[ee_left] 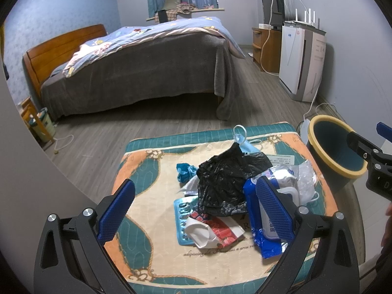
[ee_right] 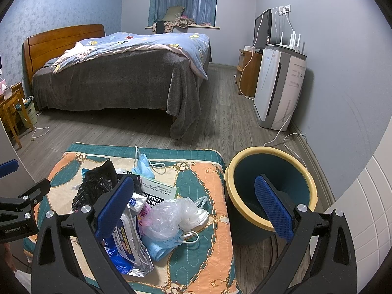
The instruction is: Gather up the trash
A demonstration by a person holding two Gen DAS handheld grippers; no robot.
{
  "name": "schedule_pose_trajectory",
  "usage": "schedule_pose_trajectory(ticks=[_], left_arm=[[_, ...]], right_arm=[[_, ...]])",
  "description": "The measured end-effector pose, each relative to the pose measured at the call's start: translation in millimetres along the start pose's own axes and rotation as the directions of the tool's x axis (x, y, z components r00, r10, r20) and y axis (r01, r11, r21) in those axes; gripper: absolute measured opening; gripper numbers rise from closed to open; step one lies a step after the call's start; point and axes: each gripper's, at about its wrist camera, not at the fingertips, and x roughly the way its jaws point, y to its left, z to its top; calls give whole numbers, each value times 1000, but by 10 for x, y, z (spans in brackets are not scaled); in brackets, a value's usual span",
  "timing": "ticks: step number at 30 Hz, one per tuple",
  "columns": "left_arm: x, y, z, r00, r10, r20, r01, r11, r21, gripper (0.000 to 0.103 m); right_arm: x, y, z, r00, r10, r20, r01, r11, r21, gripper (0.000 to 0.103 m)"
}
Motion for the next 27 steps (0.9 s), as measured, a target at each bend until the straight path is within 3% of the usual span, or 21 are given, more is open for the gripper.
schedule_pose_trajectory(ticks=[27], left_arm=[[1,-1,0,1000,1,-1,-1,1000,2,98]], right_arm=[[8,4,-6,1000,-2,-2,2,1000,-3,97]])
